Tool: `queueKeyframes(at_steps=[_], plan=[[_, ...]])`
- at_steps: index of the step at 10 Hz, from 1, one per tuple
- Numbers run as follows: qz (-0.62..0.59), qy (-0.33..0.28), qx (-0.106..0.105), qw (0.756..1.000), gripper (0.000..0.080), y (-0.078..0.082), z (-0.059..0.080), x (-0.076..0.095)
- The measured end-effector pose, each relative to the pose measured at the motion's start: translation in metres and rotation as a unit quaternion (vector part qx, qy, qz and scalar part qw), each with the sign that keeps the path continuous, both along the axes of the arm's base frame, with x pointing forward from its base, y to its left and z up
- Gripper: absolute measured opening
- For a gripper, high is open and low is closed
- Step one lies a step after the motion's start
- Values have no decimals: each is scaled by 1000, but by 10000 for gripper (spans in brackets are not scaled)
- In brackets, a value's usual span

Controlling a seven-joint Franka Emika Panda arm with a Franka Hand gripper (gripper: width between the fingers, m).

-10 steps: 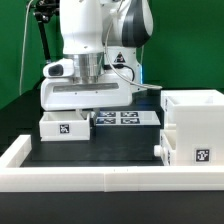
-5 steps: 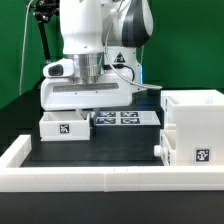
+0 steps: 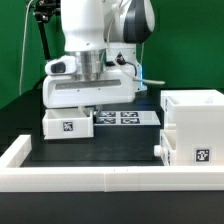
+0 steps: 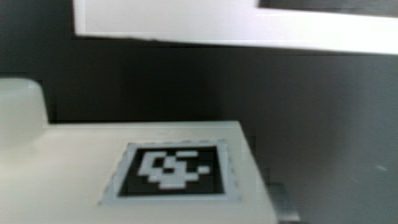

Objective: Assemble drawer

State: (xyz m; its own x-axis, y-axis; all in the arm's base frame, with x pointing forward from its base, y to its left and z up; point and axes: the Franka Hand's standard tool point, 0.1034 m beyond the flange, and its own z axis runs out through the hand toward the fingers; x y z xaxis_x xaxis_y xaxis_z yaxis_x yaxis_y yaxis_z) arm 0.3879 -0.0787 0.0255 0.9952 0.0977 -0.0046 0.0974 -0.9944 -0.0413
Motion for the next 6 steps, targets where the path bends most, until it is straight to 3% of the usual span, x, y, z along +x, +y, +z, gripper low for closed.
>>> queueKeyframes(at_steps=[3,6], plan=[[57,15,12,998,42,14,25,18],[91,13,12,996,42,12,21,15]])
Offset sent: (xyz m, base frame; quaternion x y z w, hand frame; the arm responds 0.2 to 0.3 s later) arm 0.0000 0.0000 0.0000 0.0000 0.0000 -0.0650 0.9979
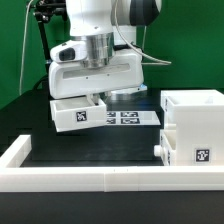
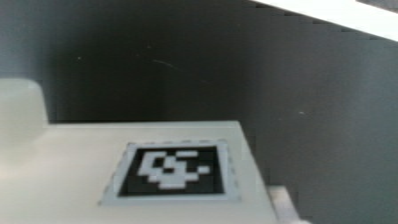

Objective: Assemble drawer

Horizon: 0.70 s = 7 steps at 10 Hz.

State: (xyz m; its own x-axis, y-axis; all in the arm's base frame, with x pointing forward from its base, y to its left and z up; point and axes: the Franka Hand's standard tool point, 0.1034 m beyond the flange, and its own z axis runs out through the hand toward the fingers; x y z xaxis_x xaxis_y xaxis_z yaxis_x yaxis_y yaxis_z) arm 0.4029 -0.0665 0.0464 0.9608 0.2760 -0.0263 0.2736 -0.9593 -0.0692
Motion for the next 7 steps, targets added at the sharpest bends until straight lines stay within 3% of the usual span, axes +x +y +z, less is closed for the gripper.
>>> queueKeyframes(at_steps=[3,7], plan=[[144,-12,5,989,42,-5,1,4],[383,-32,1,923,44,-6,0,32]])
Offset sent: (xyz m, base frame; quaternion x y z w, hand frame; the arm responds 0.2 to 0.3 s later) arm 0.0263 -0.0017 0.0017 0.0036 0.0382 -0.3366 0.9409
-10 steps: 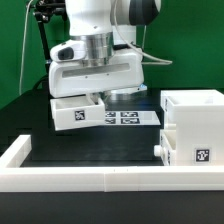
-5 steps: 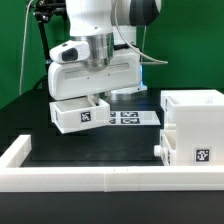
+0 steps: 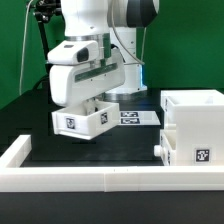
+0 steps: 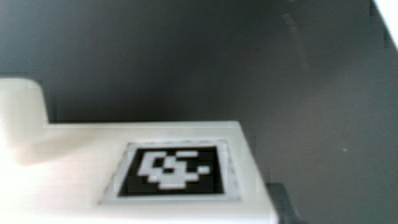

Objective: Assemble drawer

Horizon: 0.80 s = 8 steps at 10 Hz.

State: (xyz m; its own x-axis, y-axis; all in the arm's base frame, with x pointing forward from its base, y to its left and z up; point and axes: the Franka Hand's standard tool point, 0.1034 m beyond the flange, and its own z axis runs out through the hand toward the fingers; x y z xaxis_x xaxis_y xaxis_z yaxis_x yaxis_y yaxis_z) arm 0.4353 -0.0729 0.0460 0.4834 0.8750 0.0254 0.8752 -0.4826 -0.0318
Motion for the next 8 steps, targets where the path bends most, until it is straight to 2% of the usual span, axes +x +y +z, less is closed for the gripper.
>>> queueKeyframes(at_steps=[5,7,8], plan=[[165,0,-9,986,44,-8,-2,-3],[295,-11,-15,955,44,-20,-2,6],[302,-15,-17,953,44,-18,1,15]])
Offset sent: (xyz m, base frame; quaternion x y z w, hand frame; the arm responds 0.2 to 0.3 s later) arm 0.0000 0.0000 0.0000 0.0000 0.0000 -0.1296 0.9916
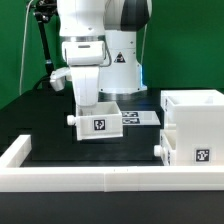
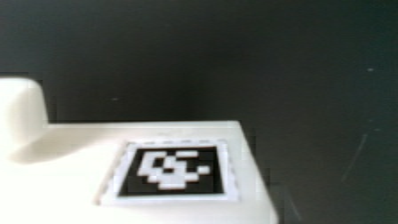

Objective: Assemble drawer

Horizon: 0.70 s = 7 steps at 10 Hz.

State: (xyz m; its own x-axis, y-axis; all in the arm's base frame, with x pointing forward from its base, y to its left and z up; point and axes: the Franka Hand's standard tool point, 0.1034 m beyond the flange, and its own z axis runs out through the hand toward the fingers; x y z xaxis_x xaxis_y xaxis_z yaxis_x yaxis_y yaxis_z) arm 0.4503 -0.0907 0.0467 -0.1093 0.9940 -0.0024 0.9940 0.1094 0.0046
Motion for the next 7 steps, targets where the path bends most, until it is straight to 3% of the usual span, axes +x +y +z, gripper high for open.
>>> queueKeyframes(at_steps=[2,7], plan=[[27,-7,-8,1000,44,11,9,36],[23,-4,-7,1000,44,9,5,32]])
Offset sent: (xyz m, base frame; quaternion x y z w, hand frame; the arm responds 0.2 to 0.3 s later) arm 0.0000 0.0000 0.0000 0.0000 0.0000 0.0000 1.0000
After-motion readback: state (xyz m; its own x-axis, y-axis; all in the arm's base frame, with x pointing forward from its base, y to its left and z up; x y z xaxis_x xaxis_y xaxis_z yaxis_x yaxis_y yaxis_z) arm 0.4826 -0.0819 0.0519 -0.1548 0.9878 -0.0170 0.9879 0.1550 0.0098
